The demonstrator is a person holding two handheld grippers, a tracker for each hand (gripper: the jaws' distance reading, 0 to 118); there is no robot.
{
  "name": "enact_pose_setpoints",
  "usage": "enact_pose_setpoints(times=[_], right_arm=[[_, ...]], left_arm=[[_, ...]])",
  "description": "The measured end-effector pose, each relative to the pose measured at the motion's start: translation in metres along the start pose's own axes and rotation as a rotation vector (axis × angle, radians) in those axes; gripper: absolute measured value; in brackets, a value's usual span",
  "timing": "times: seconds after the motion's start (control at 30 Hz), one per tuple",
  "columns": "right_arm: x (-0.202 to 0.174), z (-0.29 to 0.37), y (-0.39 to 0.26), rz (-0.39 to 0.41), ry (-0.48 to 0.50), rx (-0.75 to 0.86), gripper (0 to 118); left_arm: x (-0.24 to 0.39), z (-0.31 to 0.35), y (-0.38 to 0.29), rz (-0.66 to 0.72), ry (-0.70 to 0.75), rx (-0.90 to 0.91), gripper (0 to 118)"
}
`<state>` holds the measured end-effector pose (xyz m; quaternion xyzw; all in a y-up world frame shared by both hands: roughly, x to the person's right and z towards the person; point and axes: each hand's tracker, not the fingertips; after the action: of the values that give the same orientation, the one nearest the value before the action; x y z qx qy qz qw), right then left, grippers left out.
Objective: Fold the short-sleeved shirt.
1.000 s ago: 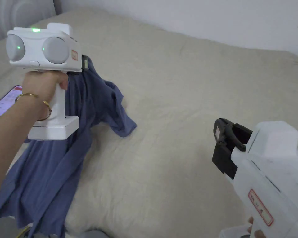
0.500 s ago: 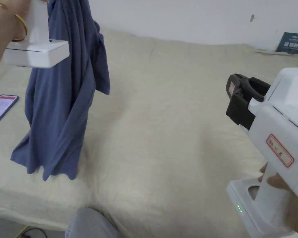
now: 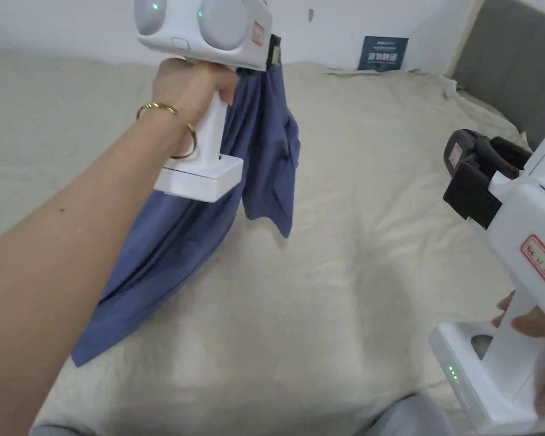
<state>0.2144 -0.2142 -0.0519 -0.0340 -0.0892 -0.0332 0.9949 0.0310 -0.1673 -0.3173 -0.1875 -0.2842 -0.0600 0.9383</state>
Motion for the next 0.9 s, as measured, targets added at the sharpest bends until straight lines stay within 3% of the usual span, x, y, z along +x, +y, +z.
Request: enact_pose_setpoints(times=[0.27,0.5,0.57,0.67,0.73,0.77,0.9], right_arm=[[0.037,0.006,-0.017,-0.012,-0.123,-0.068,0],[0.047,-0.004,-0.035,-0.036,-0.159,-0.136,0],[0.047,-0.007,-0.038,-0.045,-0.160,-0.147,0],[0.045,-0.010,-0.042,-0.044,-0.160,-0.164,0],[0.047,-0.012,-0.042,-0.046,-0.154,-0.166,0],[0.047,-0.012,-0.042,-0.046,-0.153,-0.165,0],[0.043,-0.017,-0.038,-0.047,-0.143,-0.157,0]], left_arm=[[0.127,-0.085,-0.085,-0.024,-0.236,-0.199,0],[0.183,-0.127,-0.170,0.000,-0.263,-0.410,1],[0.186,-0.134,-0.185,-0.001,-0.264,-0.450,26],[0.183,-0.143,-0.197,0.051,-0.255,-0.553,50],[0.171,-0.138,-0.196,0.118,-0.295,-0.535,109],[0.165,-0.133,-0.191,0.145,-0.314,-0.488,118],[0.132,-0.112,-0.152,0.213,-0.324,-0.377,118]])
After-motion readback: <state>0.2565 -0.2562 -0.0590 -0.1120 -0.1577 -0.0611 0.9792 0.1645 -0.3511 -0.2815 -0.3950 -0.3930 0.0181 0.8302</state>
